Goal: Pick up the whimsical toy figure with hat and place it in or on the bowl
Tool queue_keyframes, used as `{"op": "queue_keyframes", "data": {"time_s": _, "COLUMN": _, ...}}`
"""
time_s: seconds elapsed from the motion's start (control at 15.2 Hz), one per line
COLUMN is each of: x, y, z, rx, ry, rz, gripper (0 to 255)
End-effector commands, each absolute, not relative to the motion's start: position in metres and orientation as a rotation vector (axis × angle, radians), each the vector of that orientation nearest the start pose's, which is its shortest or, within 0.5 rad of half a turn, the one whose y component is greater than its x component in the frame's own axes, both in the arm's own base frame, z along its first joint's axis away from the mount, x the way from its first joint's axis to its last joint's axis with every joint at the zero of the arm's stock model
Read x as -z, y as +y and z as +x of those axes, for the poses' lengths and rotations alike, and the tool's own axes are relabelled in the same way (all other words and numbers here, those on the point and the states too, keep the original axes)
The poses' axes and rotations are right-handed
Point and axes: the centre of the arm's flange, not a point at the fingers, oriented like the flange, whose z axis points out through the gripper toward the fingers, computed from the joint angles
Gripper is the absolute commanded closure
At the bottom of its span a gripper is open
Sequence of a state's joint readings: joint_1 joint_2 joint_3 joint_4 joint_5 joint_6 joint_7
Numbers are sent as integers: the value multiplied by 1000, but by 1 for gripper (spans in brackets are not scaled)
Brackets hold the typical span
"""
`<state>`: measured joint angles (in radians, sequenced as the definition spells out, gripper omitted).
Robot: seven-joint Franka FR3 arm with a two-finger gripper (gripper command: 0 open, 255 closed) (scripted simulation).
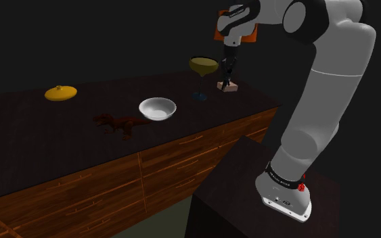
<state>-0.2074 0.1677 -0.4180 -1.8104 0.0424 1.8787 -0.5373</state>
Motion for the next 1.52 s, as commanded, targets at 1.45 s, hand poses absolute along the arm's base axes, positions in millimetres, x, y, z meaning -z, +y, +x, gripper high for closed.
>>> {"op": "queue_keyframes", "data": {"time_s": 1.45, "x": -516, "y": -168, "z": 565, "rx": -133, "ry": 156, "rz": -3112, "gripper": 255}}
